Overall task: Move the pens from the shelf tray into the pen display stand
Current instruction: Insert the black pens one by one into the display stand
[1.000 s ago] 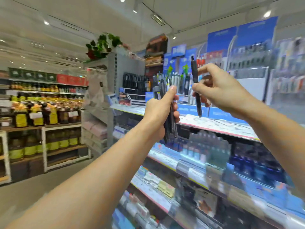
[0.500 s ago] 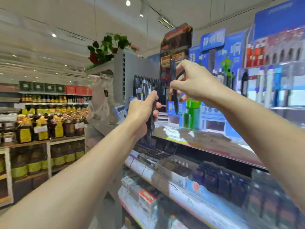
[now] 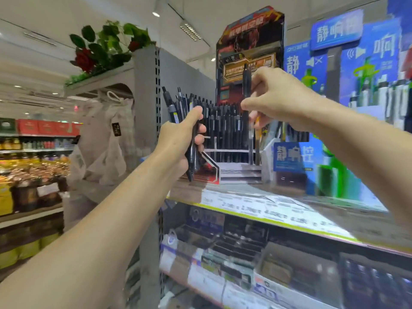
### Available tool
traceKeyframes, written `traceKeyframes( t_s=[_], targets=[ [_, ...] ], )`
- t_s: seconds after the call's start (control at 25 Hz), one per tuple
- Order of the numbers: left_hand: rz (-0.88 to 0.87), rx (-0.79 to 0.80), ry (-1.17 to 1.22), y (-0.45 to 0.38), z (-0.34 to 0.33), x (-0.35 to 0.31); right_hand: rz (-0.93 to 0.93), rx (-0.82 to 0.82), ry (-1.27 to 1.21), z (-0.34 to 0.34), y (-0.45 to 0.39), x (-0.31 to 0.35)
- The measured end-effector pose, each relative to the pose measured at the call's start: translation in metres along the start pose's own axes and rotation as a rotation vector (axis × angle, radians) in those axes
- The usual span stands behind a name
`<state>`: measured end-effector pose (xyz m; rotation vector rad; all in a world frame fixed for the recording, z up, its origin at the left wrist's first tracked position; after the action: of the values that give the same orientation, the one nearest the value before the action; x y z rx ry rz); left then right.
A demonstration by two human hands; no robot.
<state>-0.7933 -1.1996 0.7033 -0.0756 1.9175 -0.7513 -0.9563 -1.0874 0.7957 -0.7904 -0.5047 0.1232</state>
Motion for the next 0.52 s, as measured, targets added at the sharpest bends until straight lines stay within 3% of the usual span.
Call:
traceKeyframes(
  t_s=[0.24, 0.52],
  targets=[
    [-0.026, 0.243, -0.001, -0.054, 0.005, -0.002, -0.158, -0.07, 0.006, -0.04, -0.036, -0.012],
    [-0.058, 0.321, 0.005, -0.077, 0.001, 0.003, -0.233, -0.116, 0.06, -0.052, -0.055, -0.025]
  ],
)
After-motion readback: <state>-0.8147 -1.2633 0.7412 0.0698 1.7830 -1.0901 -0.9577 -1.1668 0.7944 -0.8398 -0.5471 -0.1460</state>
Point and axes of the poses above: each hand's wrist, its own y-axis away from the middle knuckle, its own z-axis out of the back of the hand, x = y × z, the point moved 9 cm from there along -y, towards the middle knuckle, and after that the axes turned 6 degrees about x, right-handed, at the moved point
